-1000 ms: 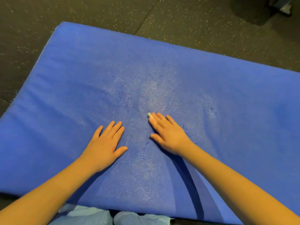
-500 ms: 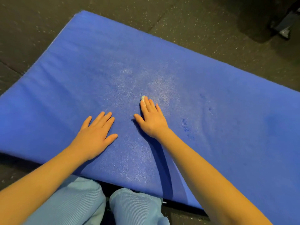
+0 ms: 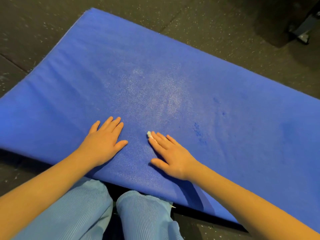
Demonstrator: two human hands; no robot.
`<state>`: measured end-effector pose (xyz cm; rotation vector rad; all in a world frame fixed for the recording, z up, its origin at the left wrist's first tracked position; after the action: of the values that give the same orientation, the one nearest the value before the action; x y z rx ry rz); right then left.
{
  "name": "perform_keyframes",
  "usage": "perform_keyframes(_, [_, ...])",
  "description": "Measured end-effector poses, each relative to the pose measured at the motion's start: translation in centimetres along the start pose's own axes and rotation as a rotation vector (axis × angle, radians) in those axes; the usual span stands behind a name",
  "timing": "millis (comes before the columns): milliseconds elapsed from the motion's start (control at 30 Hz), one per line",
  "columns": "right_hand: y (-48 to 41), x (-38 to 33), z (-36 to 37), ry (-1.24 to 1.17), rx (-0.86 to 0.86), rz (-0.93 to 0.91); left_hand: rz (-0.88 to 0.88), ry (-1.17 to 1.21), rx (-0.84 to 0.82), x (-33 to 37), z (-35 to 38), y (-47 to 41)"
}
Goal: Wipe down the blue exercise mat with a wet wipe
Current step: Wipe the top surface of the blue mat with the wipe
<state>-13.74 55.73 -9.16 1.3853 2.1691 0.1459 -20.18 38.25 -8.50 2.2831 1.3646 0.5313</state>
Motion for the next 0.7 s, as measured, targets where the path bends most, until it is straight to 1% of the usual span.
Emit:
perform_keyframes(33, [0.2, 1.1, -0.3, 0.030, 0.003, 0.015, 0.002, 0.007, 0.001, 0.1, 0.1, 0.1])
perform_keyframes(67, [0.0, 2.6, -0.5, 0.047, 0.017, 0.072, 0.002, 0.013, 0.006, 0.1, 0.2, 0.2])
perform_keyframes(133, [-0.4, 5.1, -1.1, 0.018, 0.061, 0.230, -0.001, 0.025, 0.018, 0.2, 0.2, 0.4])
perform_keyframes(167, [-0.5, 5.0, -1.1, -0.020, 0.072, 0.271, 0.001, 0.028, 0.019, 0.2, 0.3, 0.5])
perform_keyframes(200, [-0.5, 3.9, -0.8, -0.054, 0.068, 0.256, 0.003, 0.032, 0.021, 0.2, 0.3, 0.7])
perform_keyframes(300, [1.9, -1.7, 0.4, -0.105, 0.021, 0.025, 0.012, 0.045, 0.030, 0.2, 0.6, 1.2])
perform_keyframes(367, [4.0, -2.9, 0.7, -0.082, -0.014, -0.073, 0.016, 0.049, 0.044, 0.1, 0.8, 1.5])
perform_keyframes(400, [4.4, -2.6, 0.7, -0.052, -0.008, -0.084, 0.019, 0.052, 0.050, 0.2, 0.9, 1.5])
perform_keyframes(467, [3.8, -1.6, 0.5, -0.016, 0.007, -0.042, 0.015, 0.069, 0.070, 0.1, 1.2, 1.5])
perform_keyframes(567, [0.9, -2.5, 0.4, -0.090, 0.036, 0.021, 0.022, 0.091, 0.102, -0.1, 1.4, 1.4])
perform_keyframes(633, [0.3, -4.4, 0.7, -0.141, 0.023, -0.015, 0.029, 0.104, 0.120, -0.2, 1.5, 1.4])
perform_keyframes(700, [2.2, -5.8, 1.0, -0.147, -0.009, -0.101, 0.037, 0.109, 0.126, -0.3, 1.5, 1.5])
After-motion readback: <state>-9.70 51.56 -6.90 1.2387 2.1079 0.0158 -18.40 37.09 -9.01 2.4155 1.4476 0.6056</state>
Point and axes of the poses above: each hand's wrist, its own y-axis away from the middle knuckle, its own z-axis out of the palm, x = y × z, the point moved 8 cm from there along -y, towards the middle knuckle, and after that the axes turned 3 degrees about z, right-handed, at the moved point
